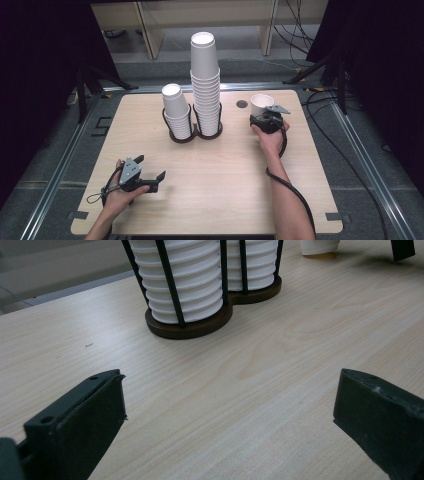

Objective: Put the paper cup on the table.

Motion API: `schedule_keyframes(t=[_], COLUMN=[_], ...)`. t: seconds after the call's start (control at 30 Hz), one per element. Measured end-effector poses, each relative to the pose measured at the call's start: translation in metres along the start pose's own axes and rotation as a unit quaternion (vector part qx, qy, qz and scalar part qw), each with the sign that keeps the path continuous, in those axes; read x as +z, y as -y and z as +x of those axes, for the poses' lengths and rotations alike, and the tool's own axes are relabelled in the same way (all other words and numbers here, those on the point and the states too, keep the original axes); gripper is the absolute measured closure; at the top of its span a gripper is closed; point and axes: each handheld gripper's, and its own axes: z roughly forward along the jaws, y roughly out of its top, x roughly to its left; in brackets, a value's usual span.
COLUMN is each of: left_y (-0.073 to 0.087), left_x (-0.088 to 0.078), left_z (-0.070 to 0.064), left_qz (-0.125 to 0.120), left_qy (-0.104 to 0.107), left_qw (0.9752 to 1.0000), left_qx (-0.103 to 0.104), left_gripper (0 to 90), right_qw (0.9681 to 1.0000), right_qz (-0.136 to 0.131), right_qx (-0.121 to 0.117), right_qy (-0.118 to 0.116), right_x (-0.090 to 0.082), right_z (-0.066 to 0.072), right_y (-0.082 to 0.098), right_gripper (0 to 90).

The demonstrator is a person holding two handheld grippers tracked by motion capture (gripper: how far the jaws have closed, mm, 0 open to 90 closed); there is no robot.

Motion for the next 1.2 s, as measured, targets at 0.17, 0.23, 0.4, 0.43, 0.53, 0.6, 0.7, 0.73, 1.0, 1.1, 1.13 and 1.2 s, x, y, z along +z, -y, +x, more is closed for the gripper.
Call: schedule_keyframes(t=[0.17,0.23,0.4,0.43,0.53,0.6,0.7,0.73,1.0,1.1,1.13,1.2], left_y=[0.0,0.0,0.0,0.0,0.0,0.0,0.0,0.0,0.001,0.001,0.001,0.001], left_x=[0.0,0.001,0.0,0.0,0.0,0.0,0.0,0.0,-0.001,-0.001,-0.001,-0.001], left_z=[-0.001,-0.001,0.0,0.0,0.0,-0.001,0.0,0.0,0.0,0.0,0.0,0.0], left_qz=[-0.001,-0.001,0.0,-0.001,-0.001,-0.002,-0.001,-0.001,0.0,0.0,0.0,0.0], left_qy=[0.001,0.001,0.0,0.0,-0.001,-0.001,-0.001,-0.002,-0.004,-0.005,-0.005,-0.005], left_qw=[1.0,1.0,1.0,1.0,1.0,1.0,1.0,1.0,1.0,1.0,1.0,1.0], left_qx=[-0.001,-0.001,0.0,-0.001,0.0,-0.001,0.0,-0.001,0.0,-0.001,-0.001,-0.001], left_gripper=[0.0,0.0,0.0,0.0,0.0,0.0,0.0,0.0,0.0,0.0,0.0,0.0], right_qw=[1.0,1.0,0.9999,0.9999,0.9999,0.9998,0.9996,0.9997,0.9997,0.9997,0.9998,0.9994], right_qz=[0.002,0.005,0.006,0.012,0.012,0.014,0.027,0.024,0.023,0.026,0.019,0.027], right_qx=[0.004,0.005,-0.005,0.002,0.001,0.006,0.006,0.007,0.005,0.005,0.001,0.017], right_qy=[0.002,0.003,0.015,0.011,0.006,0.014,0.001,0.004,0.004,0.003,0.004,0.01], right_x=[-0.002,-0.002,-0.003,-0.006,-0.007,-0.008,-0.012,-0.013,-0.03,-0.034,-0.035,-0.039], right_z=[-0.002,-0.001,-0.003,-0.002,-0.001,0.001,-0.002,-0.002,-0.004,-0.005,-0.006,-0.004], right_y=[0.004,0.004,0.004,0.003,0.003,0.003,0.003,0.004,0.004,0.005,0.006,0.007], right_gripper=[19.3,17.1,15.2,15.2,15.1,15.2,15.3,15.2,15.2,15.2,15.2,15.2])
